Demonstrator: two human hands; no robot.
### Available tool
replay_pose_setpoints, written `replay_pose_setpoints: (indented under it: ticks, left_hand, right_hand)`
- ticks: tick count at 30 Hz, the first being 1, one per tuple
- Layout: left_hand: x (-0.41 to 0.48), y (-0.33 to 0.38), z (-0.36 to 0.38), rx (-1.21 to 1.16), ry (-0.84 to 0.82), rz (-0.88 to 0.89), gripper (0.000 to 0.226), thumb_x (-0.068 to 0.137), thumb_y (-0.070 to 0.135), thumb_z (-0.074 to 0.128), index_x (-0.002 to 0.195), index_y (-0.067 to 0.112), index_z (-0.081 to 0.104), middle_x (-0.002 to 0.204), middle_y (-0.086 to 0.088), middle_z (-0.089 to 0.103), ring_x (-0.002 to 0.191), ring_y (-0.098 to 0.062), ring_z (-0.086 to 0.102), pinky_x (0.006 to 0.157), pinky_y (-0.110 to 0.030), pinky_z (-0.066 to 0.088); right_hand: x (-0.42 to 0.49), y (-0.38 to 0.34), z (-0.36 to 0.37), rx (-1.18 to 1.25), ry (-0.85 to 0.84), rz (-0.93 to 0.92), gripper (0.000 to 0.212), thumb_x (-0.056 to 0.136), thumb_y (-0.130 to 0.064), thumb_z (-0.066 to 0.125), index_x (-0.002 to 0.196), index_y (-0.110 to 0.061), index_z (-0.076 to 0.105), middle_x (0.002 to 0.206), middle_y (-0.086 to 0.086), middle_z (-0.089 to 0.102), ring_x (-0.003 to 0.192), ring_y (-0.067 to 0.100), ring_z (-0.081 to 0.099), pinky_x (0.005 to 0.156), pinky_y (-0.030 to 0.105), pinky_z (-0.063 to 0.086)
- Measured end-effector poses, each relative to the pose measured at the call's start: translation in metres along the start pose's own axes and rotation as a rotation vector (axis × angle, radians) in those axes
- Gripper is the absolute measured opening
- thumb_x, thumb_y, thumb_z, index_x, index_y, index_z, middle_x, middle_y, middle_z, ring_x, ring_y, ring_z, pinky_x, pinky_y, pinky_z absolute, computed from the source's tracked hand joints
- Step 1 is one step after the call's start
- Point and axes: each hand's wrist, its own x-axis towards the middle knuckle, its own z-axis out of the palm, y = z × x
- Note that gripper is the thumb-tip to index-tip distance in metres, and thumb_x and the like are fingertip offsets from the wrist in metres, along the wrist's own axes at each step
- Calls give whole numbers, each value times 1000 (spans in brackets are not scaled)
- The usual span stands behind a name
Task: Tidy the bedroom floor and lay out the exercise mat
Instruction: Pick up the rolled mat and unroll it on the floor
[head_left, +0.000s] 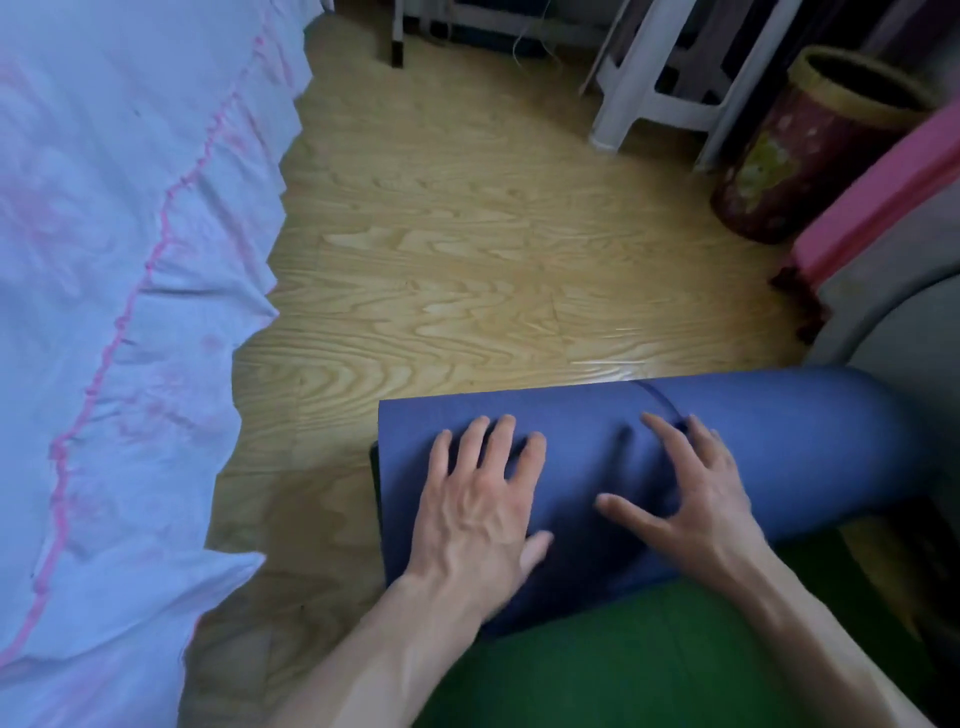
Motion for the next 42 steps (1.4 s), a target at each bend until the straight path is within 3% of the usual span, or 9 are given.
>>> replay_pose_setpoints:
  ticks: [3, 7, 15, 18, 21, 24, 27, 33, 42]
  left_hand:
    - [22, -10, -7, 16, 60, -67, 66, 88, 49, 65, 145, 24, 43, 152, -9, 46, 139, -32, 42, 113, -51, 33]
    - [43, -11, -11, 30, 43, -140, 45, 93, 38, 61, 136, 24, 57, 149, -9, 51, 134, -32, 48, 105, -49, 40]
    - [57, -9, -40, 254, -169, -24, 103, 61, 69, 76, 145, 12, 51, 153, -18, 48, 138, -38, 49, 108, -58, 43]
    - [99, -49, -49, 348, -246, 76, 105, 63, 66, 78, 150, 18, 46, 159, -17, 41, 142, -37, 45, 111, -59, 39]
    - [162, -88, -49, 253, -98, -24, 88, 68, 48, 83, 146, 22, 51, 153, -11, 49, 138, -36, 49, 111, -57, 37]
    - [219, -135, -35, 113, 186, -118, 48, 84, 28, 70, 131, 23, 64, 138, -3, 62, 127, -30, 57, 105, -52, 39]
    - [253, -166, -35, -65, 258, -340, 32, 96, 22, 56, 125, 30, 64, 136, 7, 62, 125, -23, 54, 101, -43, 35]
    - [300, -202, -38, -136, 133, -397, 42, 94, 48, 56, 132, 30, 58, 143, 7, 56, 131, -22, 48, 104, -43, 33]
    - [326, -188, -21, -68, 26, -260, 74, 62, 41, 87, 128, 21, 61, 153, -14, 47, 140, -37, 43, 111, -60, 35]
  right_hand:
    - [7, 10, 7, -71, -62, 27, 112, 62, -68, 80, 155, -45, 21, 171, 3, -4, 157, 26, -8, 125, 54, 14]
    - [39, 5, 13, -100, -104, 2, 116, 61, -68, 79, 154, -48, 13, 171, 0, -10, 157, 26, -11, 121, 60, 18]
    - [136, -40, -8, -8, -161, -53, 105, 70, -71, 72, 156, -37, 21, 171, 7, 3, 157, 31, -4, 117, 71, 9]
    - [183, -60, -14, 70, -123, -97, 90, 82, -65, 65, 156, -32, 26, 170, 9, 11, 158, 28, 3, 120, 68, 6]
    - [215, -71, -17, 146, -22, -144, 78, 85, -59, 63, 152, -30, 37, 167, 7, 26, 157, 23, 12, 124, 60, 10]
    - [242, -75, -9, 103, 73, -173, 83, 75, -65, 62, 147, -28, 46, 163, 9, 34, 155, 26, 19, 124, 57, 18]
    - [251, -95, 9, -46, 17, -69, 90, 71, -67, 68, 149, -34, 38, 169, 8, 17, 157, 28, 7, 122, 62, 16]
    - [312, -156, 49, -107, -46, 59, 99, 76, -63, 72, 156, -36, 20, 171, 8, -3, 156, 36, -5, 121, 59, 17]
    - [402, -196, 61, -135, 37, 30, 93, 84, -56, 68, 157, -24, 19, 170, 16, 5, 157, 36, 1, 120, 62, 16]
